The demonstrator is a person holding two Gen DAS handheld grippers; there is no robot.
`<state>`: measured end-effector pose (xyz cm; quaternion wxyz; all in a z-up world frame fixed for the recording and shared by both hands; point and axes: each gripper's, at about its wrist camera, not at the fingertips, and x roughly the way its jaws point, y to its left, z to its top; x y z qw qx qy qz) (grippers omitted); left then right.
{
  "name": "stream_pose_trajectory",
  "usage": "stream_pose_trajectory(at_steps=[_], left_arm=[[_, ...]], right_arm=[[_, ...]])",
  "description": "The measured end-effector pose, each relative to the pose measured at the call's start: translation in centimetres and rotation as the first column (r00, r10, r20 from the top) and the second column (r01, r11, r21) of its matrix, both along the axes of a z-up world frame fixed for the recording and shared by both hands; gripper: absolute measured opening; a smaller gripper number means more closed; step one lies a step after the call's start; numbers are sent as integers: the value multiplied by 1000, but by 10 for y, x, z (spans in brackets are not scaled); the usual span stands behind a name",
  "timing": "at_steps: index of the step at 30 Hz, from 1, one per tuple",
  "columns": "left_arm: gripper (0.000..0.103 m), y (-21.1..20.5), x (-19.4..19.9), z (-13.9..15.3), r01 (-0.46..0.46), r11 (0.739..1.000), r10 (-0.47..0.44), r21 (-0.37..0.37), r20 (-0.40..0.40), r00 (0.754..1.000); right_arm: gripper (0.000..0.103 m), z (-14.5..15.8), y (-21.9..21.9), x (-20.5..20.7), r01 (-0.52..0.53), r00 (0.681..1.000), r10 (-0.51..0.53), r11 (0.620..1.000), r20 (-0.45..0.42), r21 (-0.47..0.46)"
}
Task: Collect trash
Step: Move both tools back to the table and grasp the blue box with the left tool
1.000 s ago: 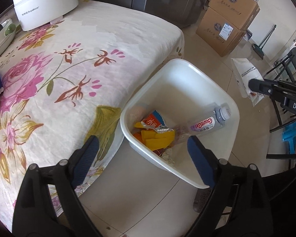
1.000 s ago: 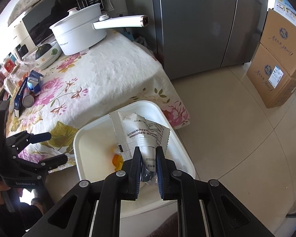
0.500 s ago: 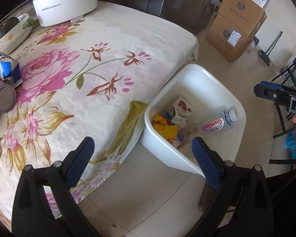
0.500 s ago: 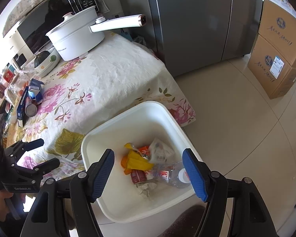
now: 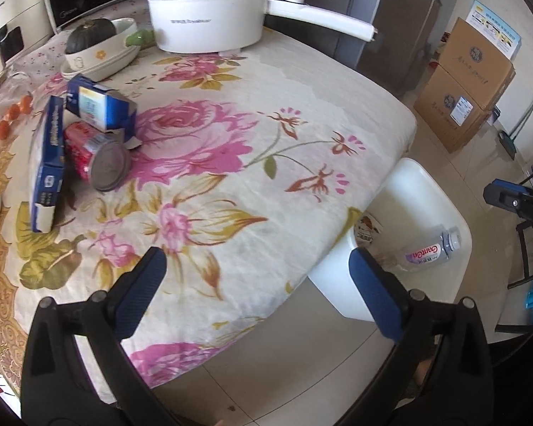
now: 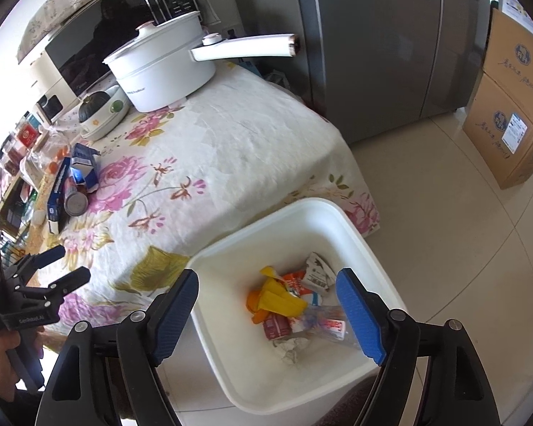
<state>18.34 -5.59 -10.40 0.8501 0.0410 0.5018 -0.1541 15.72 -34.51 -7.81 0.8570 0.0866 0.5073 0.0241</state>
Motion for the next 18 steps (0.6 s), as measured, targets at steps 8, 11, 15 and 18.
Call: stream_pose_trajectory(at_steps=[8,11,15,18], left_arm=[[102,60,9,10,-123,992,123,-7,30,992],[102,81,11,10,-158,987,157,9,42,987],[102,110,15,8,-202,979,199,31,65,978],[102,130,20,3,-233,971,227,61,83,970]], right_arm=[[84,6,53,23,-80,997,80,997,14,-13],[84,9,73,33,-106,994,106,994,18,-8],[84,9,101,45,-138,990,138,990,25,2],[85,5,121,54,-161,987,161,987,20,7]])
